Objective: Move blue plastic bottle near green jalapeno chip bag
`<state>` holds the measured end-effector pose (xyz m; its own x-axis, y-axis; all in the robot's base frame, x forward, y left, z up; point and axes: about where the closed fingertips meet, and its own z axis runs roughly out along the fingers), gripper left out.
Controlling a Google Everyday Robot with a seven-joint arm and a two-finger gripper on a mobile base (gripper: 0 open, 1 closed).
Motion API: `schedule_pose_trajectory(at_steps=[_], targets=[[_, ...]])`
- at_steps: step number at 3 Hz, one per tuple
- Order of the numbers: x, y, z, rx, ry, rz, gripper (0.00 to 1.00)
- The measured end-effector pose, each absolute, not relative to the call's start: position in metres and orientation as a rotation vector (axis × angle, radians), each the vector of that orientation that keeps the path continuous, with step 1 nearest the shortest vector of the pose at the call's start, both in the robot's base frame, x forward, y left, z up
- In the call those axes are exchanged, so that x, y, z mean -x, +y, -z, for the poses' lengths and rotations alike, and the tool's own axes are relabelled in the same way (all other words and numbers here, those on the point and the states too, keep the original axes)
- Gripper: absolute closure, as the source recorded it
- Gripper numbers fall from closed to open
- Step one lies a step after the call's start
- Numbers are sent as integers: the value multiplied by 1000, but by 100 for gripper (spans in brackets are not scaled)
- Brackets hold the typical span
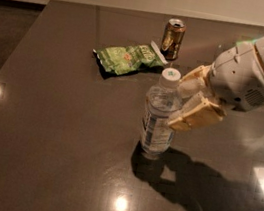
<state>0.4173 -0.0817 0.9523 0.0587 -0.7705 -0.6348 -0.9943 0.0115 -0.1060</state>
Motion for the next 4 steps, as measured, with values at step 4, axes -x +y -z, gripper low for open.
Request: schedule_pose_trajectory(at_steps=[4], targets=[[-529,-68,-954,1331,2061,-490,100]])
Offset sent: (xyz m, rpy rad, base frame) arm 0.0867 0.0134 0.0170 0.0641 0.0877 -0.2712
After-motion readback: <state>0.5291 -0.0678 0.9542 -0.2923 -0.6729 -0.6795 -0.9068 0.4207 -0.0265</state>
